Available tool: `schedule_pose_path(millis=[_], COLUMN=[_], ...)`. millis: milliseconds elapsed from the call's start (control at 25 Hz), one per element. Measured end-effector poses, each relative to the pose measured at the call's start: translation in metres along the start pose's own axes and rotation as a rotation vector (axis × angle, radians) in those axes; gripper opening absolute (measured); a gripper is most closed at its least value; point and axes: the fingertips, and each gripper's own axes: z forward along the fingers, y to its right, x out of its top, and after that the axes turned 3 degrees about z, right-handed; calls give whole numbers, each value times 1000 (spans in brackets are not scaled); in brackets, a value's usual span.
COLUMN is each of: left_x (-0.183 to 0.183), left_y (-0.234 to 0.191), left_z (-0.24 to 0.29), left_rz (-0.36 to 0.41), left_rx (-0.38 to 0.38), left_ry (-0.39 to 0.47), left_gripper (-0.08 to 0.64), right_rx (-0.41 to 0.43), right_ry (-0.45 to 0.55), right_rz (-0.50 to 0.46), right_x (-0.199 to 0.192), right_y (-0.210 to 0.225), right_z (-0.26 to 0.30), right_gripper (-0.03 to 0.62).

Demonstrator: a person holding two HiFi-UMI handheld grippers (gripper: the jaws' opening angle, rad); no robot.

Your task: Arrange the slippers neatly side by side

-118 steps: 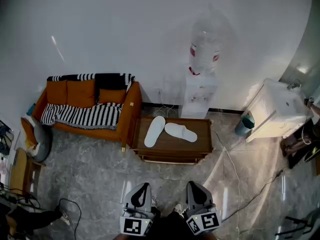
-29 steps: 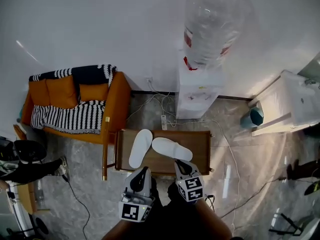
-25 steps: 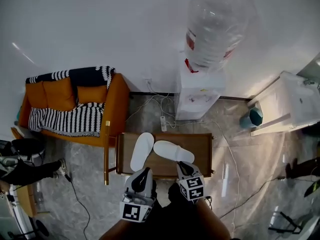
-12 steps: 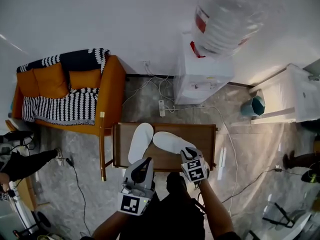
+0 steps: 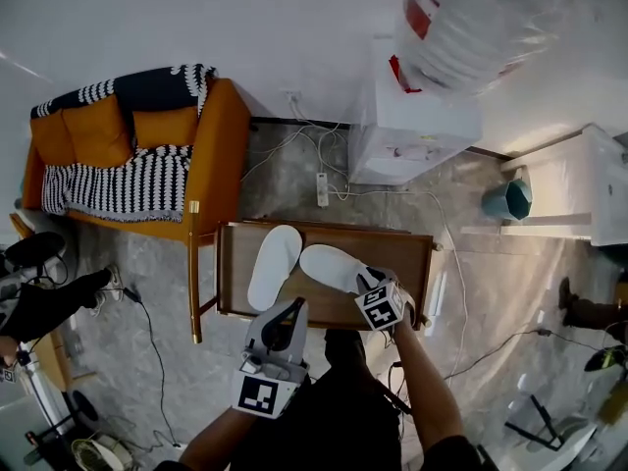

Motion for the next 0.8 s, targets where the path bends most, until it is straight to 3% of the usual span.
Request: schedule_pose_path(millis=[280,800], left_x=[-2,-21], left_y=[-4,-5], left_z=[7,6], left_rz=[-4,-24], left_rx=[3,3], left_ry=[-21,-62], left_gripper=[13,12], right_rx=[62,106], right_ry=[-91,-177], right_rz=[-111,-171], right_x=[-9,-20], right_y=[6,9], right_z=[26,59], right_gripper=[91,87])
